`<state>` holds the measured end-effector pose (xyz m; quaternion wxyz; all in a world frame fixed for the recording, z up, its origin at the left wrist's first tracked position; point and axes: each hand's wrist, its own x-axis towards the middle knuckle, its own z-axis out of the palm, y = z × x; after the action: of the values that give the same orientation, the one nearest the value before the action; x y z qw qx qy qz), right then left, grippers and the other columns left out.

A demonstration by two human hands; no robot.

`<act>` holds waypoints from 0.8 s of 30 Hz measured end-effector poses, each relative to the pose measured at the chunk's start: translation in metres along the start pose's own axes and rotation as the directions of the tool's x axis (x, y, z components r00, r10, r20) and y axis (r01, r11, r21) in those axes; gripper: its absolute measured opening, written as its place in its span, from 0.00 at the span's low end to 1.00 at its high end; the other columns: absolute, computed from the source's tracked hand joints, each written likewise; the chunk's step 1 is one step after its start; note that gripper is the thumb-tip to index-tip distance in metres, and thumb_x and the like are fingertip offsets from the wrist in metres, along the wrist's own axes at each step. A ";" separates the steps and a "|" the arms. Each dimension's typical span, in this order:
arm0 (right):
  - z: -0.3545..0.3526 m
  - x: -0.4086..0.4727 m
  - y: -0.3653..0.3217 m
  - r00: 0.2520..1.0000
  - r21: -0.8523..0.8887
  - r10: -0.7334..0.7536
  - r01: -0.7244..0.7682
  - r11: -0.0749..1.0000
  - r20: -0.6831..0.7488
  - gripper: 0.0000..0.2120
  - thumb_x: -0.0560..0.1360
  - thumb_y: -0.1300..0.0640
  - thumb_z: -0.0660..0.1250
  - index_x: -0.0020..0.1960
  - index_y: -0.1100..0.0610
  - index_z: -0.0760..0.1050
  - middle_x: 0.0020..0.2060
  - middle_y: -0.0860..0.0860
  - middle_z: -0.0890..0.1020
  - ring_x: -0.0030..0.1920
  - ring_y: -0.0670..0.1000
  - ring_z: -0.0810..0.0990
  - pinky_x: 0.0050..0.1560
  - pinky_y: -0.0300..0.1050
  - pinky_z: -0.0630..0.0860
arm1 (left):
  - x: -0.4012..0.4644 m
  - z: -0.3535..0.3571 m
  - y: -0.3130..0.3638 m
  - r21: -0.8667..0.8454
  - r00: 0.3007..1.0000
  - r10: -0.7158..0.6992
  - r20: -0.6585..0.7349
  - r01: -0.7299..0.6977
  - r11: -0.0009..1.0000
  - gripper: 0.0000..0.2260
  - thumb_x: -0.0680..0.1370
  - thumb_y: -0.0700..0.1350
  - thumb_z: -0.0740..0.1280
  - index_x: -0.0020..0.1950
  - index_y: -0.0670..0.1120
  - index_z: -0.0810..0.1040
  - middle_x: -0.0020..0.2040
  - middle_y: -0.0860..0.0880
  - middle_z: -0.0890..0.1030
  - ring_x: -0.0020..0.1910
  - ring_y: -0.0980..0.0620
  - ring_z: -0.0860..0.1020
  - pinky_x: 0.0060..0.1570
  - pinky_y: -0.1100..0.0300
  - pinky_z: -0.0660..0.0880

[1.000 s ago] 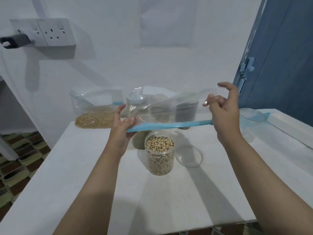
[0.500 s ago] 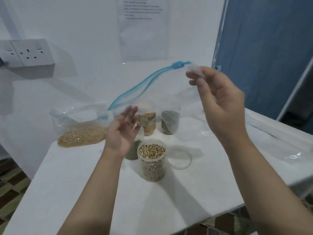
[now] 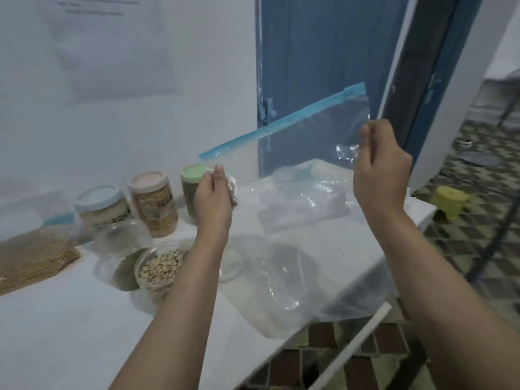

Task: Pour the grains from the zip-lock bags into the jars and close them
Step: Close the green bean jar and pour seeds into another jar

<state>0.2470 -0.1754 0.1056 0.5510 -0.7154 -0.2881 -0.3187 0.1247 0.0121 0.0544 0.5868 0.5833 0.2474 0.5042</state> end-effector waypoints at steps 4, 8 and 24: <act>-0.009 0.025 0.056 0.979 -0.060 0.176 -0.171 0.983 0.103 0.07 0.81 0.58 0.57 0.55 0.57 0.72 0.40 0.48 0.76 0.35 0.45 0.73 0.34 0.39 0.68 | -0.007 0.051 -0.031 -0.010 0.996 -0.087 0.029 0.087 0.996 0.17 0.84 0.52 0.56 0.38 0.47 0.69 0.29 0.54 0.72 0.24 0.57 0.68 0.29 0.64 0.66; -0.012 0.060 0.126 0.945 -0.067 0.282 -0.274 0.959 0.164 0.07 0.81 0.59 0.59 0.57 0.57 0.73 0.46 0.49 0.77 0.40 0.43 0.74 0.37 0.36 0.69 | -0.014 0.112 -0.059 -0.194 0.973 -0.204 0.113 0.223 0.955 0.07 0.84 0.48 0.60 0.52 0.48 0.75 0.39 0.52 0.77 0.34 0.54 0.74 0.36 0.63 0.70; 0.055 0.205 0.323 0.582 0.193 0.502 -0.754 0.628 0.640 0.12 0.75 0.65 0.65 0.54 0.56 0.81 0.42 0.52 0.86 0.41 0.54 0.85 0.42 0.46 0.82 | -0.011 0.280 -0.174 0.187 0.989 -0.114 -0.096 0.130 0.974 0.22 0.82 0.36 0.57 0.72 0.55 0.68 0.64 0.60 0.72 0.37 0.62 0.79 0.40 0.70 0.74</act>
<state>0.6307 -0.1826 0.0585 0.6747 -0.6814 -0.2108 0.1902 0.4192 -0.0859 -0.0563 0.5466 0.5992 0.3547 0.4651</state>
